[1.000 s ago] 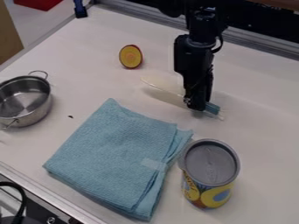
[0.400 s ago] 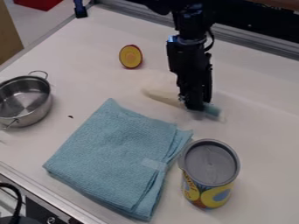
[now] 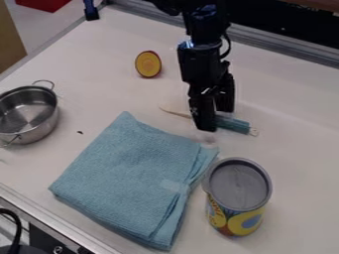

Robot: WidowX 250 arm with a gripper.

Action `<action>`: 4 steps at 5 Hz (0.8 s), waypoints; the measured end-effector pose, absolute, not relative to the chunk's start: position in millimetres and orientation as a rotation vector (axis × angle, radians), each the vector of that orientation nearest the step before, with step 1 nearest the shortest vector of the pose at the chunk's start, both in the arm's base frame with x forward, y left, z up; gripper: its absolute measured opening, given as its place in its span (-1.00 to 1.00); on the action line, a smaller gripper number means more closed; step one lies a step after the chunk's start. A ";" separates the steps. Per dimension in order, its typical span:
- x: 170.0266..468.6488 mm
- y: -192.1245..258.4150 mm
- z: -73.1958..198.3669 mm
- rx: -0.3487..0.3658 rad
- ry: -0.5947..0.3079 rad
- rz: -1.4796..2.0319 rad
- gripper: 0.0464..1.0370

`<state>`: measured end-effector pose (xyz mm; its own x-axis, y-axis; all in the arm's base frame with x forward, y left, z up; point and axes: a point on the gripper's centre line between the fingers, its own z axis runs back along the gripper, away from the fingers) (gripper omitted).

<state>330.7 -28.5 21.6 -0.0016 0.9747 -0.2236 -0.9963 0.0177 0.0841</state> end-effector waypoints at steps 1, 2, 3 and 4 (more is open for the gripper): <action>333.6 -23.2 39.2 -0.127 0.170 1.497 0.92; 337.7 -12.9 49.7 -0.115 0.071 1.365 0.92; 345.9 3.3 59.8 -0.060 0.002 1.162 0.92; 358.3 20.0 60.5 -0.034 -0.111 0.973 0.92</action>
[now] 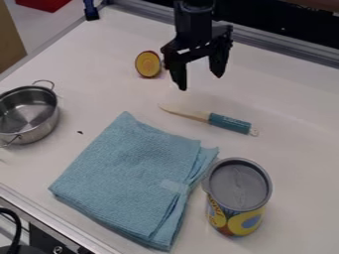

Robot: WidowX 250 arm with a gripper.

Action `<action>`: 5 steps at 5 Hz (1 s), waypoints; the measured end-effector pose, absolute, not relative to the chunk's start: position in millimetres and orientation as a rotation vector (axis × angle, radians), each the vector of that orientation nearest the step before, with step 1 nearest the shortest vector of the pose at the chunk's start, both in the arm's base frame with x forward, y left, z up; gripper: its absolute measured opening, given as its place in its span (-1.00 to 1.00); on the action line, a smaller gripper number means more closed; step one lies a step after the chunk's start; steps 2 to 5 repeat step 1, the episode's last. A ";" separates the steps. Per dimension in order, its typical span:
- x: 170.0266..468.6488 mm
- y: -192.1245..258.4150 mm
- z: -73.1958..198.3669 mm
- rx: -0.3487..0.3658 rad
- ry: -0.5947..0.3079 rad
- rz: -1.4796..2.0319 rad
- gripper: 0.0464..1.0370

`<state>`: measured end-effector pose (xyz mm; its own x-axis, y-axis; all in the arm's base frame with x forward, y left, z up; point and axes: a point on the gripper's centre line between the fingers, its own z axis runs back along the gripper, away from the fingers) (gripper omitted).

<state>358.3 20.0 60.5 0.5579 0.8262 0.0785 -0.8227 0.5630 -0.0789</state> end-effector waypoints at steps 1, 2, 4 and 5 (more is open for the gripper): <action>368.5 28.8 55.8 -0.042 -0.206 0.740 0.92; 368.5 28.8 55.8 -0.042 -0.206 0.740 0.92; 368.5 28.8 55.8 -0.042 -0.206 0.740 0.92; 368.5 28.8 55.8 -0.042 -0.206 0.740 0.92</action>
